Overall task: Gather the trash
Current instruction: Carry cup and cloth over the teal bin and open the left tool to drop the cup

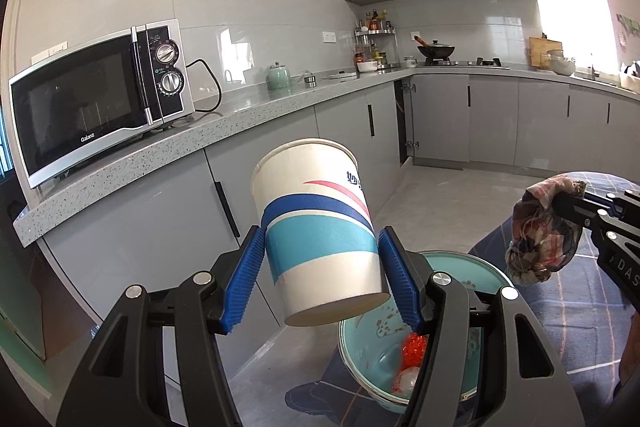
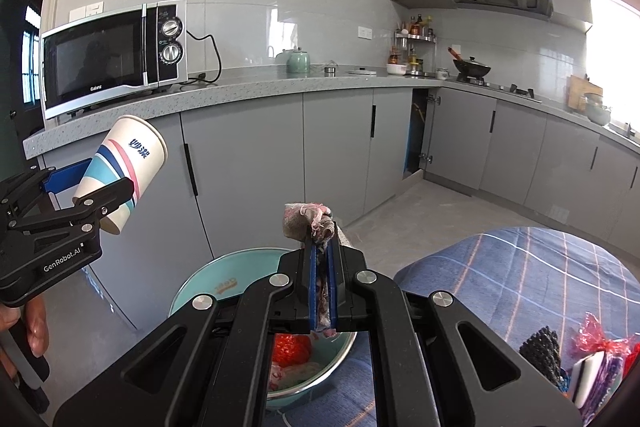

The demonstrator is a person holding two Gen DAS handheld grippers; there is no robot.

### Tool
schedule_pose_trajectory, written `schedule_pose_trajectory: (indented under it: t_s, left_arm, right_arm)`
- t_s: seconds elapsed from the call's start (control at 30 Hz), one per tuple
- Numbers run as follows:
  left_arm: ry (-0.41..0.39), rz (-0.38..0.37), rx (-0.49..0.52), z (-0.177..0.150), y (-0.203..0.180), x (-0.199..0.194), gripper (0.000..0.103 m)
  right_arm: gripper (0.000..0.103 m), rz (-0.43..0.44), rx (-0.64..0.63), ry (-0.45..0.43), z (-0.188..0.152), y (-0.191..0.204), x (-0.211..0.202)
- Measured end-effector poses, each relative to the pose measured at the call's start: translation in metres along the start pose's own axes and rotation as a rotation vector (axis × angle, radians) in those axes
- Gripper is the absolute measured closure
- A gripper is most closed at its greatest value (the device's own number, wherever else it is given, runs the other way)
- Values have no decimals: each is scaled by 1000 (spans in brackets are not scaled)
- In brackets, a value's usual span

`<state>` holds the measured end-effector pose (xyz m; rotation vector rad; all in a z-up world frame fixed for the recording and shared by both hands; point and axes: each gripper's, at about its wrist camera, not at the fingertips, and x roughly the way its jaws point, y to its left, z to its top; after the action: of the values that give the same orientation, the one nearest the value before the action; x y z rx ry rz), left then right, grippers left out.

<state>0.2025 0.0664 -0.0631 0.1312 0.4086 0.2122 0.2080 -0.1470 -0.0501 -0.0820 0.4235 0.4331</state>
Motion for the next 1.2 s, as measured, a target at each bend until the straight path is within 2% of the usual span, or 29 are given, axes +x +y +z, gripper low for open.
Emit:
schedule_pose_trajectory:
  t_s: [0.53, 0.73, 0.8, 0.83, 0.87, 0.93, 1.2]
  left_arm:
    - [24, -29, 15, -5, -8, 6, 43]
    - [36, -64, 33, -8, -16, 8, 42]
    - [42, -78, 49, -10, -22, 7, 40]
    - [38, -76, 52, -11, -23, 7, 31]
    - [31, -76, 56, -11, -25, 6, 29]
    - [33, -80, 67, -12, -27, 6, 29]
    - [43, -71, 60, -13, -23, 10, 29]
  right_arm:
    - [97, 16, -13, 34, -7, 7, 15]
    - [96, 19, -20, 47, -11, 9, 21]
    - [94, 23, -20, 51, -13, 9, 24]
    - [90, 18, -21, 52, -14, 9, 24]
    - [88, 18, -19, 55, -15, 9, 25]
    - [80, 15, -13, 57, -17, 8, 26]
    - [76, 0, 4, 67, -22, 3, 23]
